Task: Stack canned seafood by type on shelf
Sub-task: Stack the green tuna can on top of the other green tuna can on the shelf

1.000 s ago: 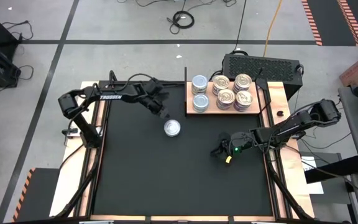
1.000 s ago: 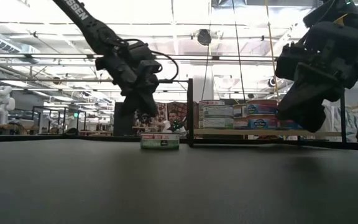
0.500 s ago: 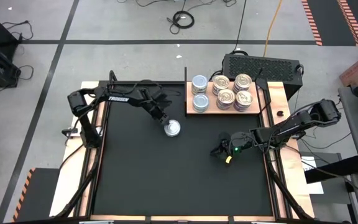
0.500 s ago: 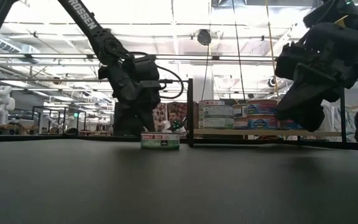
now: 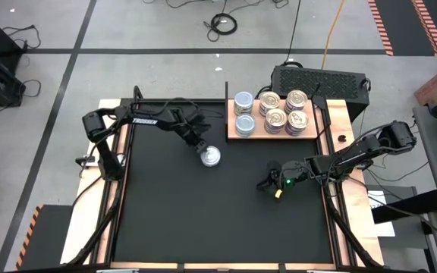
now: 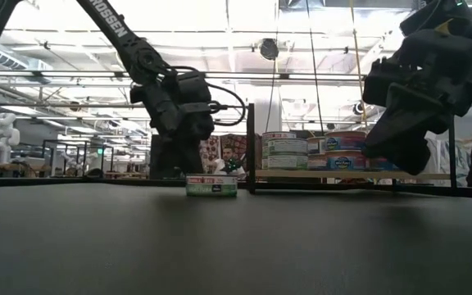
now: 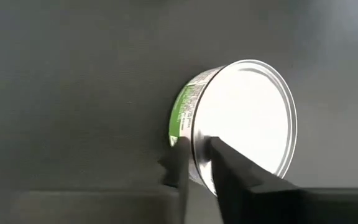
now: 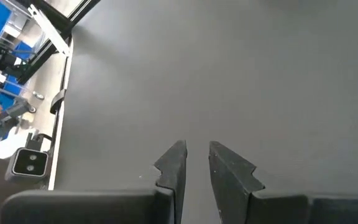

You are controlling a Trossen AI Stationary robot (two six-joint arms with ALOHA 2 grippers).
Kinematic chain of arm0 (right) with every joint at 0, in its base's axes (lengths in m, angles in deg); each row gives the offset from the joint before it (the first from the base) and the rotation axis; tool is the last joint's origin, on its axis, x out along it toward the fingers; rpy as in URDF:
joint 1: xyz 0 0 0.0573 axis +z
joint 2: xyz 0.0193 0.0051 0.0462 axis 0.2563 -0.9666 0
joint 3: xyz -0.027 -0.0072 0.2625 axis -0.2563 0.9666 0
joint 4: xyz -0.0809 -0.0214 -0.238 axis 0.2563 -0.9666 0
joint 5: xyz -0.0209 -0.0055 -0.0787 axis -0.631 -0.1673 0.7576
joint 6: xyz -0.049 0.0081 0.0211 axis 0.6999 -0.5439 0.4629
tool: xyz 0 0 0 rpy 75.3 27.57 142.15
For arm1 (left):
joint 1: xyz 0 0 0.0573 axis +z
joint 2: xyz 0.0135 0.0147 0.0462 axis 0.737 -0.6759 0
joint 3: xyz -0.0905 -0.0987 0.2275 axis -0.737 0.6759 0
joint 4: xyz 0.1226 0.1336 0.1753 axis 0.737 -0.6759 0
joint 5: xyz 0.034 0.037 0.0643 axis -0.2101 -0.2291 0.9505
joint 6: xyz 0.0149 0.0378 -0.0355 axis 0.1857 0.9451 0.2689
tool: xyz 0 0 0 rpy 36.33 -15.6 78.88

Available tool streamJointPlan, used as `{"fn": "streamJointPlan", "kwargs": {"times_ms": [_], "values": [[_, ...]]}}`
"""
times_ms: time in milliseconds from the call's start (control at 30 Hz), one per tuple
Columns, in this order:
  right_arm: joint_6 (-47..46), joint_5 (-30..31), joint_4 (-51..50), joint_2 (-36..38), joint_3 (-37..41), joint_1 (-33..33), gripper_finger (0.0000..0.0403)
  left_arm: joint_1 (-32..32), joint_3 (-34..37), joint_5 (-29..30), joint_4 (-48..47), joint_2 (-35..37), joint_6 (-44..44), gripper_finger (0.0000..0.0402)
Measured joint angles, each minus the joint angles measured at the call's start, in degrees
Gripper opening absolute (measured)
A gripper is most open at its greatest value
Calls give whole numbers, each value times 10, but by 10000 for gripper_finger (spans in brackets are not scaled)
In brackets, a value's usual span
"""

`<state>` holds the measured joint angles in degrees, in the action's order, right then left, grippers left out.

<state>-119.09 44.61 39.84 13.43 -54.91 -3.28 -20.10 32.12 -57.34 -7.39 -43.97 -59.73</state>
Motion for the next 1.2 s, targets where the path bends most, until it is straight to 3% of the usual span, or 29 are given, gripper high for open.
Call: {"fn": "streamJointPlan", "kwargs": {"times_ms": [133,300,533,833,1200], "values": [[-15,0,1,0,0,0,63,3,0,-12,1,0,8,9],[-23,0,5,0,0,0,63,32,3,-72,3,-3,-4,3],[-31,1,13,0,0,0,63,87,3,-94,11,-4,-6,1],[-26,1,13,0,0,0,63,128,1,-155,92,-4,-54,1],[-25,0,13,0,0,0,63,166,-61,-155,96,-3,-64,0]]}}
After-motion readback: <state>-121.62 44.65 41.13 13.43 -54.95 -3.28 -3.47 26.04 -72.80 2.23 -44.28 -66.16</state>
